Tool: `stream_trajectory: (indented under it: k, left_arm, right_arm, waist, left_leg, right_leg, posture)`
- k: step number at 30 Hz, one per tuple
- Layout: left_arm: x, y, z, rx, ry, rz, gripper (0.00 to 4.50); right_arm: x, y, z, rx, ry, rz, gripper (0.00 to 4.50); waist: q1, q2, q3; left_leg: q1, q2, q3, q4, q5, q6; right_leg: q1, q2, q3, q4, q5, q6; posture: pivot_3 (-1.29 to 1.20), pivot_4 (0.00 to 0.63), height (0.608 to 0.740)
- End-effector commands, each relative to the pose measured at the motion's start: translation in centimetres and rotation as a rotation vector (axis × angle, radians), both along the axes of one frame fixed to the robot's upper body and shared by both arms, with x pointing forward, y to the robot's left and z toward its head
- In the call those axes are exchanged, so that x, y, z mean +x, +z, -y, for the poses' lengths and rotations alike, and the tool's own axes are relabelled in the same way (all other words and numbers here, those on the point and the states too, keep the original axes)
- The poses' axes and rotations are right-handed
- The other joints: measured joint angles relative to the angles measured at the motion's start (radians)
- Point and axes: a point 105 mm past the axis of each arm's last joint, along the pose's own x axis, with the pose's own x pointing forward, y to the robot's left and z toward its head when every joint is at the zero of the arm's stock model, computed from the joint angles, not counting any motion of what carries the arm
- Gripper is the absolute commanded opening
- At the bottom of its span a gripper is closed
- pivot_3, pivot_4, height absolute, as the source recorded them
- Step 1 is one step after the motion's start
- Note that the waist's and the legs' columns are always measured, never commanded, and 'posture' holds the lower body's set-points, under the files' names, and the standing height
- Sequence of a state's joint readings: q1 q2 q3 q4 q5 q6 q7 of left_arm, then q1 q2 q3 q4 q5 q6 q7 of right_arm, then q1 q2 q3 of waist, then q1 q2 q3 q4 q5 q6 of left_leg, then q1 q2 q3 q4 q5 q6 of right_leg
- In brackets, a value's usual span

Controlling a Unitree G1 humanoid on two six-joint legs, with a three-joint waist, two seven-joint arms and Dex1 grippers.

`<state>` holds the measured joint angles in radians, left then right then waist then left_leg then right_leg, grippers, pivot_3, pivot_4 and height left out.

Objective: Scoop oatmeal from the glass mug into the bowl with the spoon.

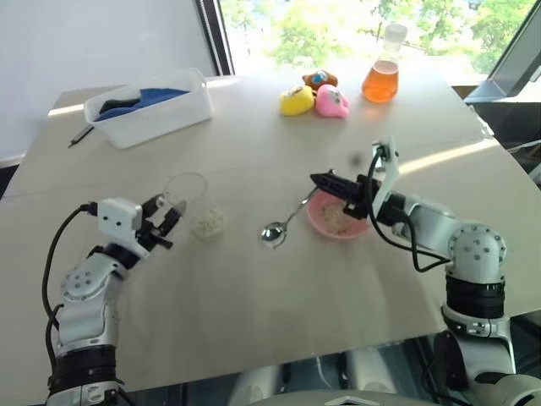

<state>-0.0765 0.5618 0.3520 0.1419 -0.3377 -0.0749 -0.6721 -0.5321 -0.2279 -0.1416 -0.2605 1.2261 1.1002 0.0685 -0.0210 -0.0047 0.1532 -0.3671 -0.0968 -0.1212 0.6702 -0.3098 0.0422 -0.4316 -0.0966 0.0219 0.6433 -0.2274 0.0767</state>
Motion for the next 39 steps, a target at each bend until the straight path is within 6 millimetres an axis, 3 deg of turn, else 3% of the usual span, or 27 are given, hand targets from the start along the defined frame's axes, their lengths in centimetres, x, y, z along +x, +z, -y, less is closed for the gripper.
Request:
stream_trajectory:
  k: [1,7,10,14,18,20,27,33,39]
  left_arm:
    - [-0.1,0.8,-0.5,0.017,0.010,0.033,0.04]
    - [-0.2,0.6,-0.5,0.029,0.009,0.025,0.01]
    - [-0.1,0.5,0.0,0.012,0.002,0.016,0.01]
    - [0.2,1.0,1.6,-0.032,-0.028,0.009,0.01]
    - [1.1,2.0,3.9,-0.096,-0.076,-0.029,0.01]
    - [1.4,2.4,4.6,-0.083,-0.086,-0.040,0.01]
    - [2.5,3.3,6.2,0.022,-0.108,-0.066,0.01]
    - [2.9,5.0,6.6,0.061,-0.116,-0.016,0.01]
    - [3.1,5.6,7.3,0.067,-0.144,0.027,0.01]
  right_arm:
    - [-0.5,1.8,-0.2,0.037,0.017,0.066,0.00]
    - [-0.4,1.9,-0.3,0.040,0.016,0.070,0.00]
    - [-0.1,3.0,-0.4,0.048,0.009,0.100,0.00]
    - [0.4,6.1,-0.7,0.085,0.002,0.181,0.00]
    - [0.9,11.1,-1.3,0.133,-0.015,0.314,0.00]
    - [1.0,11.9,-1.7,0.136,-0.010,0.339,0.00]
    - [0.8,11.1,-3.8,0.075,0.058,0.399,0.00]
    - [0.5,9.3,-4.8,-0.120,0.086,0.547,0.00]
    - [-0.8,7.6,-8.1,-0.253,0.203,0.646,0.00]
  waist:
    - [0.003,0.000,-0.001]
    - [-0.001,0.002,-0.002]
    - [-0.002,0.002,-0.002]
    - [-0.003,0.003,-0.002]
    - [0.002,0.003,-0.002]
    - [0.004,0.002,-0.002]
    - [-0.007,0.003,-0.002]
    - [-0.016,0.003,-0.002]
    - [-0.021,0.003,-0.002]
  left_leg:
    - [0.000,0.000,0.000,0.000,0.000,0.000]
    - [0.003,0.000,0.002,0.000,0.000,0.000]
    - [0.003,0.000,0.002,0.000,0.000,0.000]
    - [0.003,0.000,0.002,0.001,0.000,0.000]
    - [0.002,0.000,0.002,0.001,0.000,0.000]
    - [0.000,-0.001,0.000,0.002,0.000,0.000]
    - [-0.001,-0.001,0.000,0.002,0.000,0.000]
    - [-0.001,-0.001,0.000,0.002,0.000,0.000]
    - [-0.002,-0.001,0.000,0.002,0.000,0.000]
  right_leg:
    - [0.000,0.000,0.000,0.000,0.000,0.000]
    - [0.001,0.001,0.002,0.003,0.000,0.000]
    - [0.001,0.001,0.003,0.003,0.000,0.000]
    - [0.001,0.000,0.003,0.003,0.000,0.000]
    - [0.000,0.000,0.002,0.003,0.000,0.000]
    - [0.000,0.000,0.001,0.003,0.000,0.000]
    - [-0.001,0.000,0.000,0.002,0.000,0.000]
    - [-0.001,0.000,0.000,0.002,0.000,0.000]
    - [-0.002,0.000,0.000,0.002,0.000,0.000]
  posture:
    - [0.00,0.150,0.740]
    - [0.00,0.150,0.740]
    - [0.00,0.150,0.740]
    - [0.00,0.150,0.740]
    - [0.00,0.150,0.740]
    - [0.00,0.150,0.740]
    - [0.00,0.150,0.740]
    - [0.00,0.150,0.740]
    - [0.00,0.150,0.740]
